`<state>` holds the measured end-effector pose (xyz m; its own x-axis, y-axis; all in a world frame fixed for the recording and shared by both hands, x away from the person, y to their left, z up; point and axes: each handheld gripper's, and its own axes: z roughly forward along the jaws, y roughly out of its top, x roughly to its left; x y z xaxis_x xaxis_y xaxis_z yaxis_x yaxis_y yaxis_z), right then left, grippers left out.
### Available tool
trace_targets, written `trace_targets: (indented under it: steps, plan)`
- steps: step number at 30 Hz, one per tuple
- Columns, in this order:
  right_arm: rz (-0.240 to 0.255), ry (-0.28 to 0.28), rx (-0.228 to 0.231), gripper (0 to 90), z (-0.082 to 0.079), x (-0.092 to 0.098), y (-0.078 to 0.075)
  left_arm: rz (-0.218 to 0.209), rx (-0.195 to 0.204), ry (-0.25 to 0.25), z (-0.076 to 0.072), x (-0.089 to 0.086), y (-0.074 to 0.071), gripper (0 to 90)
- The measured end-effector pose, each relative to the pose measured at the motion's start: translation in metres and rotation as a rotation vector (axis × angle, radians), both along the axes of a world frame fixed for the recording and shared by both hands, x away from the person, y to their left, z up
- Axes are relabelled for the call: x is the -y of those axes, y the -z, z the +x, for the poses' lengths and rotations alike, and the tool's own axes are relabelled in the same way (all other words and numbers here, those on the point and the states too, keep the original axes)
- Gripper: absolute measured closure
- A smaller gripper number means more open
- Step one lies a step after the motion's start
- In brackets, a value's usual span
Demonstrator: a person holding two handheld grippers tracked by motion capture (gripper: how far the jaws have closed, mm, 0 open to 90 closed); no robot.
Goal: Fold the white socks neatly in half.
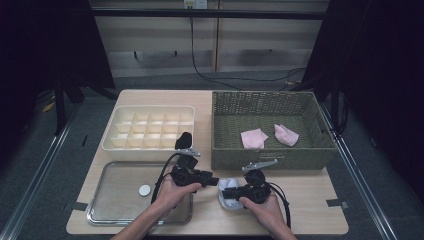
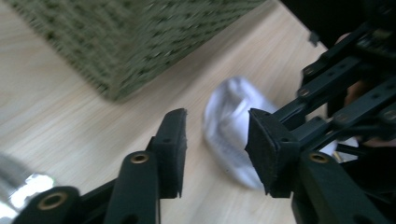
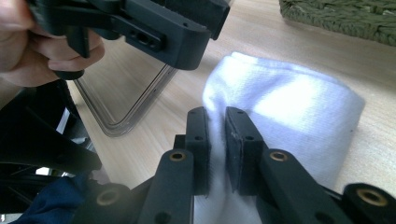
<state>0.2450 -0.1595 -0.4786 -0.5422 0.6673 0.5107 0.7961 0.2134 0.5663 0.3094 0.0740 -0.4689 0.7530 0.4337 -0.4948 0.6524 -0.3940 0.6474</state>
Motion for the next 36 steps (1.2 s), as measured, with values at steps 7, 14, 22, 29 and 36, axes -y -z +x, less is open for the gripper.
trace_targets:
  steps: [7, 14, 22, 29, 36]
  plan:
    - [-0.004, 0.005, 0.015, 75.9, -0.003, 0.001, -0.003, 0.018, -0.023, 0.012, 0.000, 0.013, 0.006, 52.2]
    - [-0.011, 0.008, 0.015, 69.0, -0.011, 0.001, -0.007, 0.027, -0.024, 0.029, -0.003, 0.020, 0.010, 66.9]
    - [0.031, 0.033, 0.034, 58.7, -0.017, 0.019, -0.020, 0.057, -0.002, 0.026, -0.003, 0.023, 0.012, 62.6]
    - [0.016, 0.115, 0.052, 59.3, -0.021, 0.044, -0.022, 0.061, 0.010, 0.021, -0.005, 0.023, 0.012, 60.8]
    - [-0.073, 0.096, -0.007, 46.5, -0.022, 0.042, -0.002, 0.068, -0.020, 0.005, -0.010, 0.021, 0.014, 44.1]
